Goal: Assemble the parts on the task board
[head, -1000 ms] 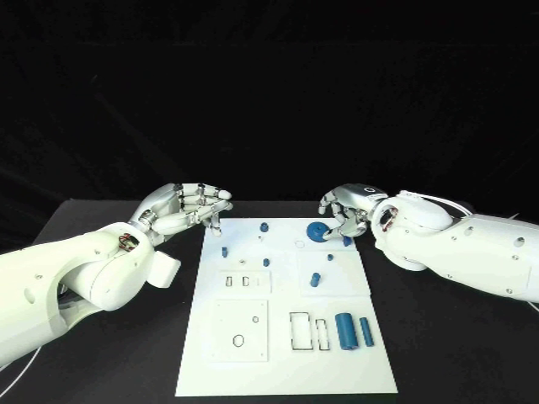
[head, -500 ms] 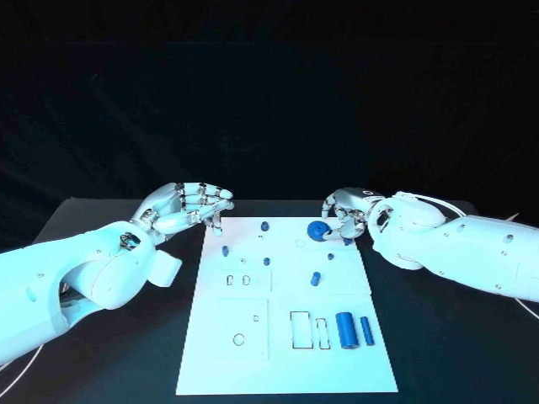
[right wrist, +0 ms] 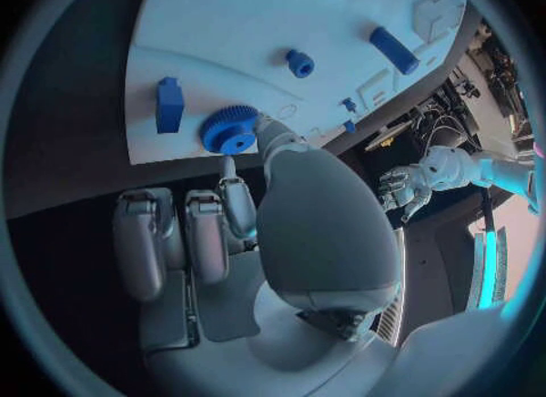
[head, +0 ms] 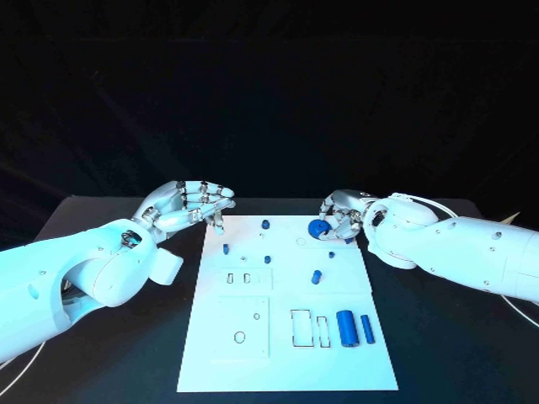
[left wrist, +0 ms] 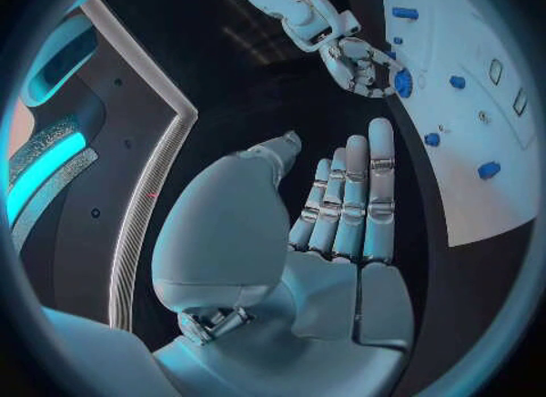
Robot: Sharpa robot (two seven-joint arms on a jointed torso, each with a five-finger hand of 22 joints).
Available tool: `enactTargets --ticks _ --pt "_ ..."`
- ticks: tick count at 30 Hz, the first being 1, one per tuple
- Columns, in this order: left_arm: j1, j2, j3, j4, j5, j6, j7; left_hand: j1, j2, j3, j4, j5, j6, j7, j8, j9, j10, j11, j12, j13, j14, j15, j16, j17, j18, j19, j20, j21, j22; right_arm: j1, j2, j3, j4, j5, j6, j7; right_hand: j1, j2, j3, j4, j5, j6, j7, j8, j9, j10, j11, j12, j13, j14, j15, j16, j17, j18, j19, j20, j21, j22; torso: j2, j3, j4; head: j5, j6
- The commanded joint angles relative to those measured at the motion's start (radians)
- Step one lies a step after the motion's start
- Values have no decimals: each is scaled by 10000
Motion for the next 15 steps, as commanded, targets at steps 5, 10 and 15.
enactTargets --ticks 5,10,15 --pt "7 35 6 6 45 193 30 36 122 45 -23 -21 -96 611 -51 12 -63 -4 -65 -17 -65 27 -41 -15 53 -90 -5 44 19 -29 85 -3 -137 300 212 -17 -55 71 54 72 94 -17 75 0 -31 -27 21 34 -27 993 69 66 2367 -62 770 68 49 2100 -8 2 -17 27 -38" --pt "7 25 6 -1 45 191 19 65 137 66 -47 -20 -100 612 -53 13 -67 -3 -67 -20 -67 26 -49 -21 55 -105 -4 59 27 -45 140 -3 -239 309 144 -36 23 207 243 65 198 -18 99 -5 -80 -59 42 35 -21 994 93 84 2383 -68 780 94 67 2124 -11 6 -18 52 -43" --pt "7 13 6 -5 45 197 1 80 140 76 -61 -20 -100 613 -54 14 -69 -3 -67 -22 -67 26 -53 -23 56 -112 -4 67 30 -51 159 -4 -273 319 72 -30 77 294 412 36 225 28 115 1 -117 -64 55 35 -16 996 107 98 2398 -76 795 108 92 2154 -13 -2 -20 54 -51"
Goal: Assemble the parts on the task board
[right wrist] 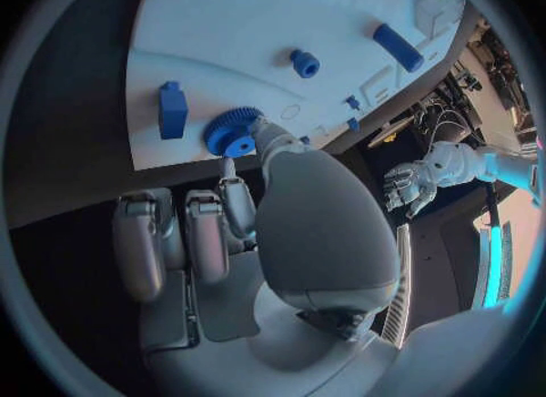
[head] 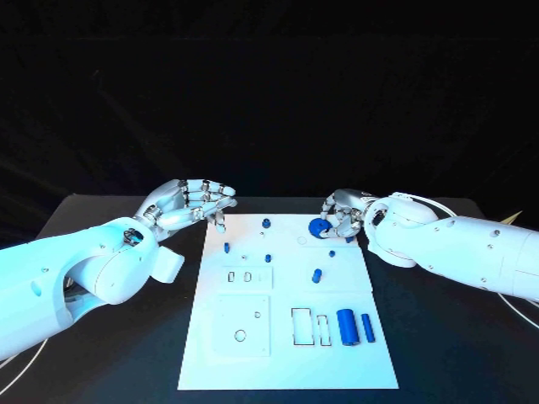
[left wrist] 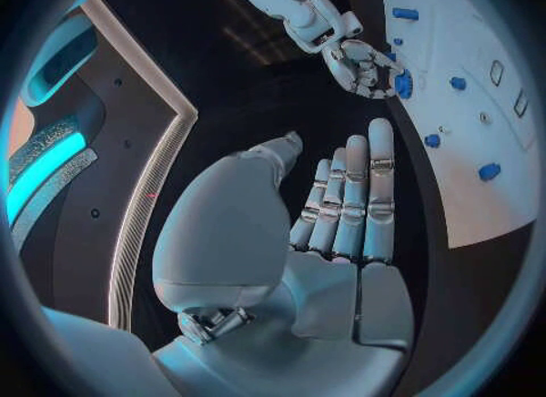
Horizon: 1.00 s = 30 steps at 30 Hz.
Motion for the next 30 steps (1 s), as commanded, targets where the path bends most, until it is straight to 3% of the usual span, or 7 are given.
enactTargets --ticks 1,7,19,30 --pt "7 4 6 10 44 176 18 36 96 35 -20 -20 -67 579 -54 16 -69 -3 -67 -13 -67 26 -53 -11 55 -45 3 67 8 -8 19 -2 -20 41 35 -1 36 159 146 -6 102 41 51 -1 -33 -25 19 34 2 1015 90 55 2392 -77 759 77 49 2159 0 -7 -7 5 -11" --pt "6 -6 6 14 44 189 -3 36 96 35 -20 -20 -67 579 -54 16 -69 -3 -67 -13 -67 26 -53 -11 55 -45 3 67 8 -10 44 -2 -51 131 -3 47 -34 253 487 -1 405 122 81 -29 -132 -19 42 33 17 1015 115 68 2403 -77 760 102 53 2168 2 -11 -12 14 -7" --pt "7 -17 6 28 44 216 -32 36 96 35 -20 -20 -67 579 -54 16 -69 -3 -67 -13 -67 26 -53 -11 55 -45 3 67 8 -29 175 -2 -209 6 195 -3 -59 303 719 -28 444 184 88 -52 -196 -24 49 26 13 1019 122 87 2425 -87 777 113 81 2202 5 -2 -6 14 -51" --pt "7 -34 6 47 40 253 -66 52 101 50 -41 -22 -71 583 -58 18 -74 1 -70 -17 -68 28 -62 -18 56 -62 5 88 18 -60 243 -3 -219 -255 326 -39 -298 -9 832 -88 115 183 119 -130 -312 -77 83 -7 -34 1015 151 84 2415 -82 767 139 68 2192 -4 -3 -8 14 -108"
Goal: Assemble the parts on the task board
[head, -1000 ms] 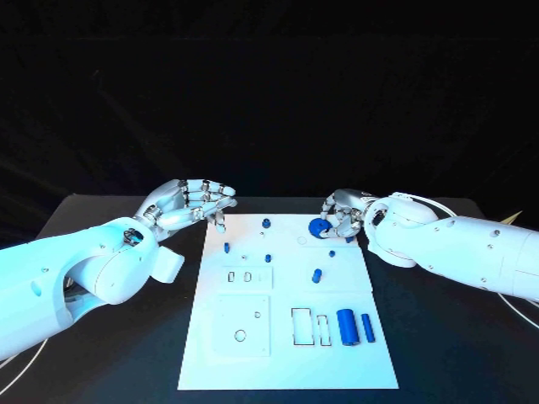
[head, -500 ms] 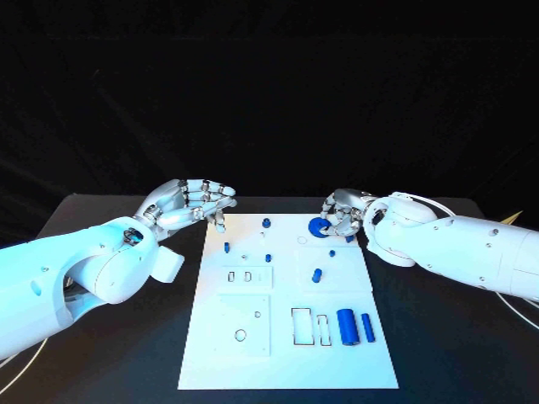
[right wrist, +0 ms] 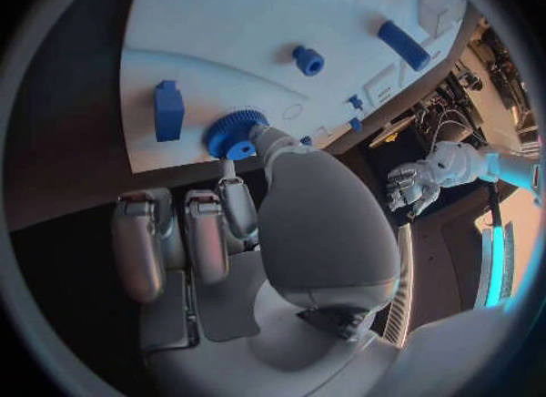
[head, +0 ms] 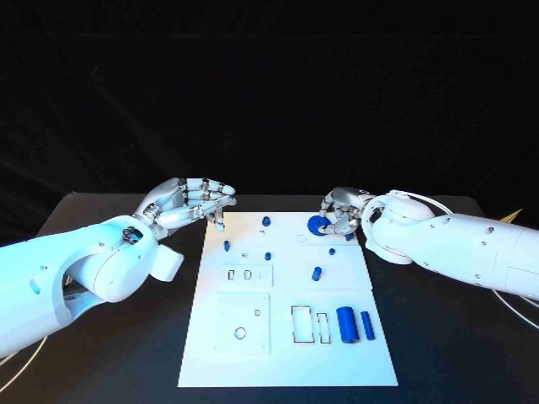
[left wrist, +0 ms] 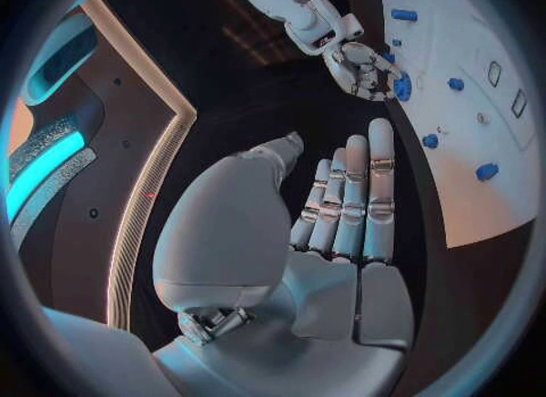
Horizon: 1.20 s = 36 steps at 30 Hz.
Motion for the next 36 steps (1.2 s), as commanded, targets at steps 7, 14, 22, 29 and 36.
enactTargets --ticks 7,14,22,29,36 --pt "8 2 5 38 39 236 -12 4 53 21 -12 -23 -71 583 -59 11 -75 1 -34 -8 -69 28 -62 -9 56 -63 4 19 8 -29 52 -13 101 -382 213 -110 -207 -135 59 38 -156 19 55 -53 -47 -34 72 0 -10 996 121 53 2426 -89 773 83 46 2208 -11 -2 0 -5 -32" --pt "8 -7 5 46 37 260 -44 2 59 27 -14 -24 -72 586 -60 12 -75 3 -34 -10 -67 29 -65 -12 56 -71 6 30 13 -30 72 -13 110 -437 94 -257 -333 41 268 68 60 257 30 66 -49 71 54 45 72 996 119 55 2424 -104 804 95 92 2262 -5 -10 3 -14 -32" --pt "9 -20 5 45 37 292 -73 2 59 27 -14 -24 -72 586 -60 12 -75 3 -34 -10 -67 29 -65 -12 56 -71 6 30 13 -30 58 -13 174 -601 -267 -467 -268 374 1085 -239 439 882 -239 315 -61 404 -190 151 327 992 -83 50 2409 -131 858 -74 172 2354 -9 1 4 -11 -26" --pt "9 -25 4 33 37 349 -102 -6 71 32 -11 -25 -70 588 -60 14 -72 4 -32 -11 -63 31 -68 -15 56 -79 7 40 18 -30 9 -13 354 -936 -859 -666 -358 386 1301 -360 525 1060 -328 413 -36 609 -272 235 501 991 -156 48 2402 -170 933 -145 285 2477 -19 5 3 -9 -17" --pt "8 -33 2 6 36 412 -148 -6 71 32 -11 -25 -70 588 -60 14 -72 4 -32 -11 -63 31 -68 -15 56 -79 7 40 18 -27 -198 -11 725 -1187 -1351 -809 -465 313 1338 -384 529 1054 -330 408 -42 645 -280 242 526 990 -172 44 2396 -179 951 -167 314 2508 -23 0 -1 -13 16"
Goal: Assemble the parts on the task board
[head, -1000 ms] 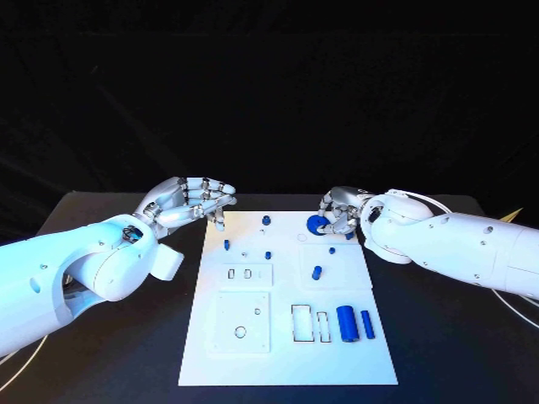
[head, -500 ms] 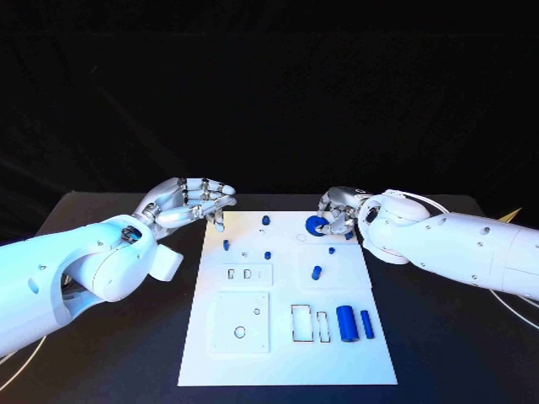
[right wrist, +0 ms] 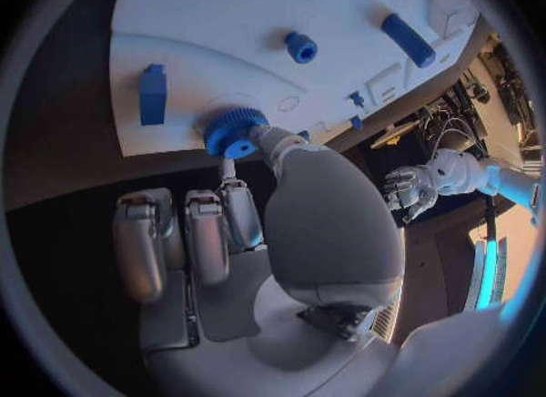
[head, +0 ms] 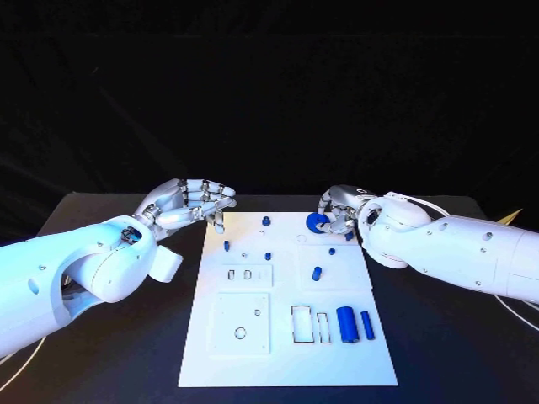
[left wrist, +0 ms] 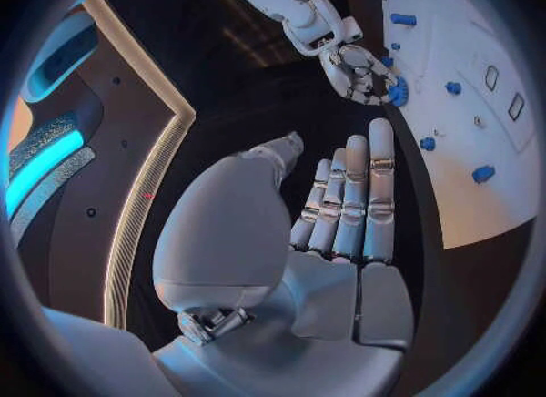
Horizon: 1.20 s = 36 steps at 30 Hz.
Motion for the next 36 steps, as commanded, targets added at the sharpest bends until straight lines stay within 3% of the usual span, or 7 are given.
enactTargets --ticks 1,10,15,26,28,36 --pt "7 3 4 5 36 244 -14 -6 71 33 -12 -25 -35 623 -60 14 -72 4 -33 -13 -64 31 -68 -17 56 -80 7 40 9 2 -102 3 180 -427 -561 -212 -95 35 62 -11 29 287 -176 165 67 72 7 43 319 1007 -80 46 2400 -183 989 -55 50 2512 -6 -5 -9 -6 21" --pt "7 -12 2 -17 28 283 -59 -13 86 41 -9 -26 -33 625 -60 16 -70 6 -31 -15 -59 32 -71 -21 56 -90 9 55 15 106 -460 24 865 -452 -709 -335 -292 -64 91 -4 -5 258 -165 136 47 89 15 36 327 1007 -79 47 2400 -200 1021 -64 99 2565 -7 -15 -27 -24 71" --pt "7 8 2 -9 27 313 -80 -15 88 43 -9 -26 -33 626 -61 16 -70 7 -31 -16 -58 33 -73 -22 57 -94 10 60 18 130 -289 30 974 -572 -750 -355 -305 -73 100 -9 -1 244 -163 126 42 83 17 30 321 1007 -78 45 2397 -201 1023 -65 102 2568 4 -13 9 -34 107" --pt "7 57 1 -24 27 327 -74 -17 89 44 -10 -27 -36 627 -63 16 -74 8 -33 -18 -57 33 -74 -24 57 -98 11 65 20 65 626 31 796 -1393 -1019 -470 -354 -136 136 -48 26 204 -149 93 24 66 26 13 304 1006 -72 44 2395 -212 1043 -63 134 2602 -6 -42 93 -35 124" --pt "7 70 1 -28 27 331 -72 -17 89 44 -10 -27 -36 627 -63 16 -74 8 -33 -18 -57 33 -74 -24 57 -98 11 65 20 38 770 32 755 -1455 -1056 -475 -375 -153 139 -50 32 196 -144 85 20 68 30 12 307 1005 -70 42 2391 -213 1045 -62 137 2605 2 -27 74 -10 129" --pt "7 103 1 -22 27 350 -73 -17 89 44 -10 -27 -36 627 -63 16 -74 8 -33 -18 -57 33 -74 -24 57 -98 11 65 20 -128 1390 33 470 -1651 -1023 -505 -396 -160 168 -64 53 174 -134 65 8 45 37 -5 283 1001 -65 29 2369 -214 1047 -60 140 2608 13 -43 49 26 106"
